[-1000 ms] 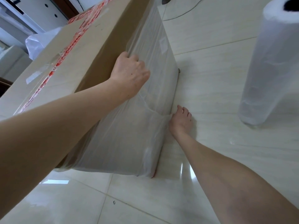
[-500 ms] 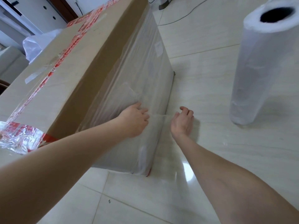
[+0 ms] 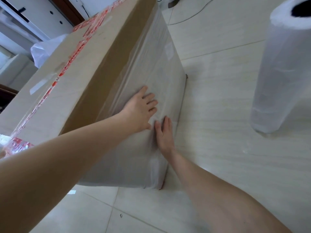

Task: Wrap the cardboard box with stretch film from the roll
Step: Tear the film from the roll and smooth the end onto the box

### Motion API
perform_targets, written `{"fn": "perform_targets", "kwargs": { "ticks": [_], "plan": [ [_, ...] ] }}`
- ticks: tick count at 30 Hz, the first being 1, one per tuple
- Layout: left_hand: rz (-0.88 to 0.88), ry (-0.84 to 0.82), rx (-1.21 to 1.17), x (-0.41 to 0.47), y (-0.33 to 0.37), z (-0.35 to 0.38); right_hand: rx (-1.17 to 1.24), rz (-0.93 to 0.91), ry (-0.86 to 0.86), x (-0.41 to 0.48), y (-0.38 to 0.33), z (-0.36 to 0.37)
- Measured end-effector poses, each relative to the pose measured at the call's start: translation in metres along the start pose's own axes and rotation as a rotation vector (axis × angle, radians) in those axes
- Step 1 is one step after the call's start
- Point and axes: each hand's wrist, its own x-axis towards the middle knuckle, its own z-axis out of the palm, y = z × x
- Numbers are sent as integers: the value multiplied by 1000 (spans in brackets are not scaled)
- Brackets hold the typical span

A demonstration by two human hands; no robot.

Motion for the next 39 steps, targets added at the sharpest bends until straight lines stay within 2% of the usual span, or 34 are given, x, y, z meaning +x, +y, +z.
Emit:
{"fn": "perform_targets", "kwargs": {
  "ticks": [6, 11, 15, 17, 20, 24, 26, 28, 33, 39],
  "plan": [
    [-45, -10, 38, 5, -14, 0, 95, 82, 30, 26, 2, -5],
    [-161, 185, -123, 1, -25, -11, 16, 123, 59, 45, 12, -13],
    [-183, 212, -211, 2, -31, -24, -91, 280, 399, 46, 10, -35],
    [-149, 251, -207, 1, -29, -29, -86, 240, 446, 42, 6, -43],
    [-24, 197, -233, -6, -8, -33, -39, 148, 390, 28, -4, -37],
    [115, 32, -170, -19, 24, -23, -70, 8, 159, -7, -7, -5],
    [97, -26, -125, -23, 24, -13, -28, 4, 82, -16, -5, 10],
    [71, -53, -70, -24, 17, -5, 57, 42, 102, -14, -7, 15],
    [-10, -18, -11, -18, 1, 0, 81, 129, 133, 22, 3, 6],
    [-118, -6, 1, -13, -11, -2, 116, 136, 149, 40, 13, 6]
  ]
}}
